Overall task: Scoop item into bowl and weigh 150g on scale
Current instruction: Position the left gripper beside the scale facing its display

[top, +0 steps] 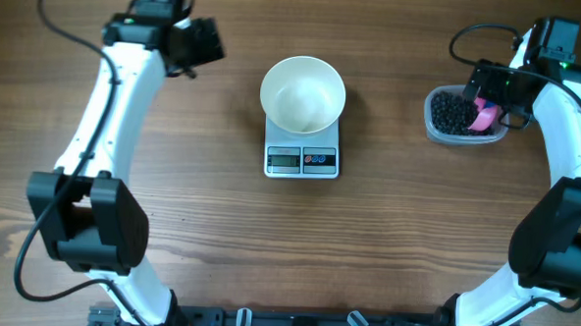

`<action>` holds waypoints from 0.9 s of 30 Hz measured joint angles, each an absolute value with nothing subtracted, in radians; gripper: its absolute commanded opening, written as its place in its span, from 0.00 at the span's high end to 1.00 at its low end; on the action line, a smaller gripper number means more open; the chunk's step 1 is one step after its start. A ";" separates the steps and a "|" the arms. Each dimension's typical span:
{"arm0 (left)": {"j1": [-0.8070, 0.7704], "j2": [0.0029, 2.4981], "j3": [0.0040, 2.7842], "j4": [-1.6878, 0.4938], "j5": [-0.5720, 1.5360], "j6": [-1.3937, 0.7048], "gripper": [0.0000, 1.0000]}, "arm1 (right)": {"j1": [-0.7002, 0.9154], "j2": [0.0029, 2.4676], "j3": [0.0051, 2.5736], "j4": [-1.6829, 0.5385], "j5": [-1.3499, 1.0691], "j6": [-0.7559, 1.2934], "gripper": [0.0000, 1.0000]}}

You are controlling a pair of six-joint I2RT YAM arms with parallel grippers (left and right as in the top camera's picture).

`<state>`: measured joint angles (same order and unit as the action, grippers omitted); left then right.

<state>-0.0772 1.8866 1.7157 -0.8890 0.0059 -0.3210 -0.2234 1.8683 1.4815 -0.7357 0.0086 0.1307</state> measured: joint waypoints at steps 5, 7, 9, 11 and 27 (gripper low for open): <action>0.019 1.887 1.716 -1.053 0.093 -0.180 0.00 | -0.223 1.868 1.481 -0.735 0.009 0.130 0.00; 0.025 1.887 1.713 -1.097 0.184 -0.017 0.00 | -0.223 1.868 1.481 -0.735 0.009 0.130 0.00; 0.016 1.887 1.697 -1.119 0.255 0.130 0.00 | -0.223 1.868 1.481 -0.735 0.009 0.131 0.00; 0.009 1.887 1.675 -1.123 0.289 0.231 0.00 | -0.223 1.868 1.481 -0.735 0.009 0.130 0.00; 0.009 1.888 1.600 -1.168 0.252 0.786 0.00 | -0.223 1.868 1.481 -0.735 0.009 0.130 0.00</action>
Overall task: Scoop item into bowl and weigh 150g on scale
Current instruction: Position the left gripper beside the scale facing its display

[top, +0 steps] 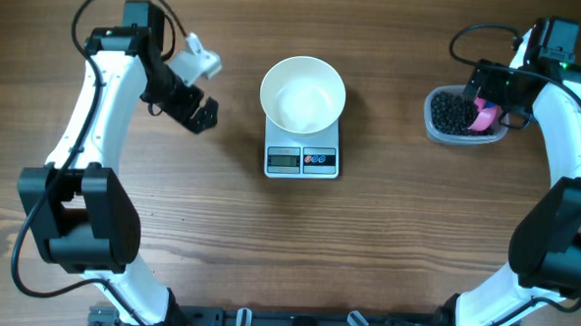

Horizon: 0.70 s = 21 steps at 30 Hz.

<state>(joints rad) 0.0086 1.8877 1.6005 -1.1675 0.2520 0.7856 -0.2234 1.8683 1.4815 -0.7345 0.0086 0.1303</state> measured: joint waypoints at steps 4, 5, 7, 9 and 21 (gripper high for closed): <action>0.008 1.877 1.597 -1.288 0.347 1.101 0.00 | -0.223 1.868 1.481 -0.735 0.009 0.130 0.00; 0.007 1.864 1.597 -1.299 0.377 1.161 0.00 | -0.223 1.868 1.481 -0.735 0.009 0.130 0.00; 0.008 1.834 1.597 -1.316 0.422 1.235 0.00 | -0.223 1.868 1.481 -0.735 0.009 0.130 0.00; 0.007 1.819 1.594 -1.325 0.459 1.276 0.00 | -0.223 1.868 1.481 -0.735 0.009 0.131 0.00; 0.008 1.816 1.437 -1.222 0.556 1.393 0.00 | -0.223 1.868 1.481 -0.735 0.009 0.130 0.00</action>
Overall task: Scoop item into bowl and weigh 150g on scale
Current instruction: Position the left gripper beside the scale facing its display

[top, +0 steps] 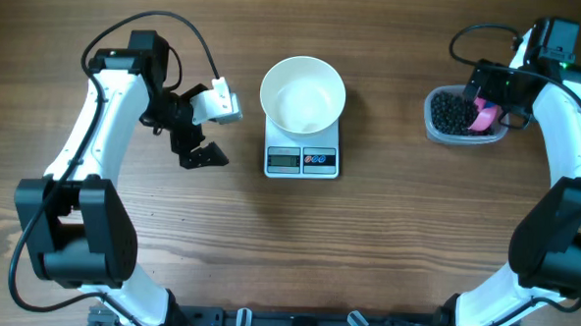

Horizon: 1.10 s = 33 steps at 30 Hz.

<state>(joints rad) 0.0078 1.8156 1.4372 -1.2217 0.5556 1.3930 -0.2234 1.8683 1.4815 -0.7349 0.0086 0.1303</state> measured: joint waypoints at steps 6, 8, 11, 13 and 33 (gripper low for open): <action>0.002 1.816 1.437 -1.235 0.575 1.513 0.00 | -0.223 1.868 1.481 -0.735 0.009 0.130 0.00; -0.012 1.816 1.437 -1.252 0.580 1.576 0.00 | -0.223 1.868 1.481 -0.735 0.009 0.130 0.00; -0.031 1.816 1.437 -1.266 0.589 1.637 0.00 | -0.223 1.868 1.481 -0.735 0.009 0.130 0.00; -0.032 1.816 1.437 -1.269 0.598 1.655 0.00 | -0.223 1.868 1.481 -0.735 0.009 0.130 0.00; -0.131 1.816 1.437 -1.276 0.590 1.675 0.00 | -0.223 1.868 1.481 -0.735 0.009 0.130 0.00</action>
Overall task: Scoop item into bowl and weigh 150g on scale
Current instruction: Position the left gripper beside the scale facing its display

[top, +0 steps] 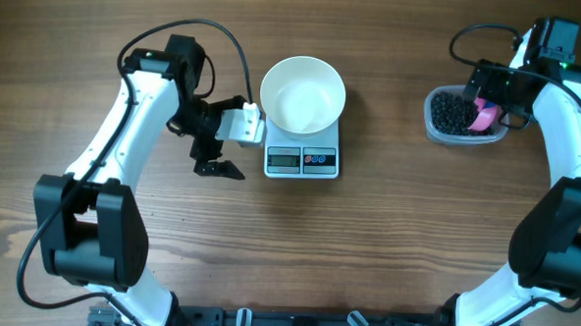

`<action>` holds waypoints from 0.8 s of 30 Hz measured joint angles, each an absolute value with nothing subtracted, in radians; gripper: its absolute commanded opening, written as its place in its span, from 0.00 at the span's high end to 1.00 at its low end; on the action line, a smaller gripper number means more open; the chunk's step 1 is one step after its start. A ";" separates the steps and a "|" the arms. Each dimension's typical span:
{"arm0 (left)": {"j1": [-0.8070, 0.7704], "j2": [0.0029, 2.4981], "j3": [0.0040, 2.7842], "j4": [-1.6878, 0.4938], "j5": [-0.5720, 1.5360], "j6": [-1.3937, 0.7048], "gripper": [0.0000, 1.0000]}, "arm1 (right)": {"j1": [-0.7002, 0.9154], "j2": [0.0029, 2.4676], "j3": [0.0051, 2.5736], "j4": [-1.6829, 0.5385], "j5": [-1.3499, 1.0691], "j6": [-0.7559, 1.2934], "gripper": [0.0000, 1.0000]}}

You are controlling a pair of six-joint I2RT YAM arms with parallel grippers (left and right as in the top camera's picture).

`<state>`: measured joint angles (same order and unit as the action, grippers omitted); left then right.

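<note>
An empty white bowl stands on the small white scale at the table's middle. At the far right a clear tub holds dark beans. A pink scoop rests in the tub, and my right gripper is over the tub's right side, shut on the scoop. My left gripper hovers just left of the scale, fingers pointing down and apart, holding nothing.
The wooden table carries only the scale, bowl and tub. A black cable loops from the left arm near the bowl's left side. The arm bases stand at the near edge.
My left gripper has moved right, from mid-left of the table to right beside the scale's left edge. The right arm, scoop, bowl and tub have not moved.
My left gripper was first at the far left back of the table. Then it was nearer, left of the bowl, then lower and closer to the scale, and now it is beside it. The right gripper has stayed at the tub on the pink scoop throughout.
</note>
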<state>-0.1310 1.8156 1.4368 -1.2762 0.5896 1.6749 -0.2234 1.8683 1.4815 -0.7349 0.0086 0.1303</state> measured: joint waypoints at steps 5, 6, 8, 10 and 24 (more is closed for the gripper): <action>-0.137 1.816 1.434 -1.269 0.559 1.695 0.00 | -0.223 1.868 1.481 -0.735 0.009 0.130 0.00; -0.138 1.816 1.433 -1.263 0.555 1.697 0.00 | -0.223 1.868 1.481 -0.735 0.009 0.130 0.01; -0.138 1.816 1.432 -1.237 0.550 1.690 0.00 | -0.223 1.868 1.481 -0.735 0.009 0.130 0.00; -0.138 1.816 1.431 -1.196 0.543 1.665 0.00 | -0.223 1.868 1.481 -0.735 0.009 0.130 0.00; -0.138 1.816 1.431 -1.169 0.521 1.624 0.00 | -0.223 1.868 1.481 -0.735 0.009 0.131 0.00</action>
<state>-0.1375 1.8156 1.4315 -1.1690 0.5209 1.6238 -0.2234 1.8683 1.4815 -0.7349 0.0086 0.1307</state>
